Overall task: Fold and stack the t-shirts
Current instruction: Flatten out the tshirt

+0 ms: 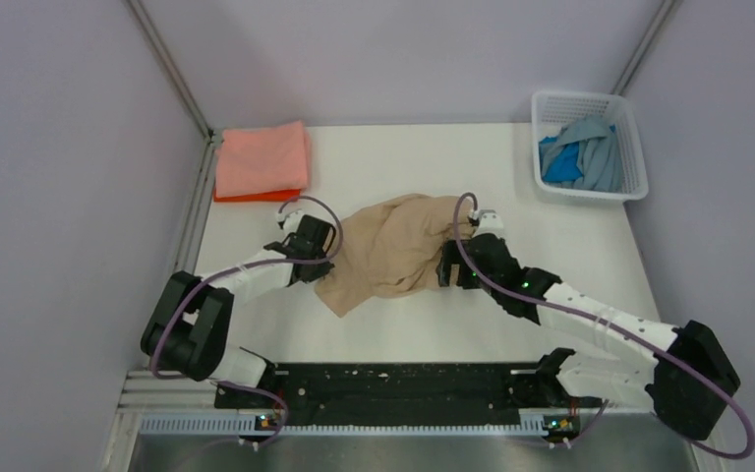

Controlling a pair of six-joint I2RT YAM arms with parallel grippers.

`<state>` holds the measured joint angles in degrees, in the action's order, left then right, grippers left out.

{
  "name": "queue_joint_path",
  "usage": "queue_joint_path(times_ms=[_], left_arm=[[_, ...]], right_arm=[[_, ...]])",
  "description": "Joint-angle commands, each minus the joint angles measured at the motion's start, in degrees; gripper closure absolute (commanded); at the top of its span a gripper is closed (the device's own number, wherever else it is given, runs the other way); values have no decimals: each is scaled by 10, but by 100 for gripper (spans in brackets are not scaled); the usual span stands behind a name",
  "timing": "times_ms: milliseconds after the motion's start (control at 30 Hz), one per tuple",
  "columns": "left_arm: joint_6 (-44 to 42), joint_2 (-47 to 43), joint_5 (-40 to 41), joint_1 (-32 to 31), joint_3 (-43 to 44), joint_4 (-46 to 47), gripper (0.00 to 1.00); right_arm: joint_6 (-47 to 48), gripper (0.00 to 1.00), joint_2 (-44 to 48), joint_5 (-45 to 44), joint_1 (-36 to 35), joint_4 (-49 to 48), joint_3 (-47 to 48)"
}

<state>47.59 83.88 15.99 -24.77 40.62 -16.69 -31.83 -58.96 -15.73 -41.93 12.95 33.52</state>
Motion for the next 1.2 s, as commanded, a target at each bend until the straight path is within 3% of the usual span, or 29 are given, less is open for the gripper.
queue_joint_path(times_ms=[0, 100, 333, 533, 633, 967, 1167], left_arm=[[-2, -34, -19, -12, -36, 16, 100], [4, -62, -11, -13, -52, 19, 100], [6, -111, -26, -14, -86, 55, 100], [24, -141, 13, -14, -99, 35, 100], [21, -161, 14, -15, -107, 43, 100], [29, -334, 98, -14, -118, 19, 100], [3, -425, 142, -15, -75, 1, 100]], right_arm=[[-61, 16, -74, -108, -37, -43, 37], [-78, 24, -113, -126, -38, -90, 31], [-73, 53, -175, -139, -38, -153, 30], [-78, 75, -207, -152, -38, -144, 37], [-80, 100, -199, -165, -38, -132, 37], [-1, 100, 5, -217, -36, 27, 54], [62, 100, 112, -249, -5, 45, 79]])
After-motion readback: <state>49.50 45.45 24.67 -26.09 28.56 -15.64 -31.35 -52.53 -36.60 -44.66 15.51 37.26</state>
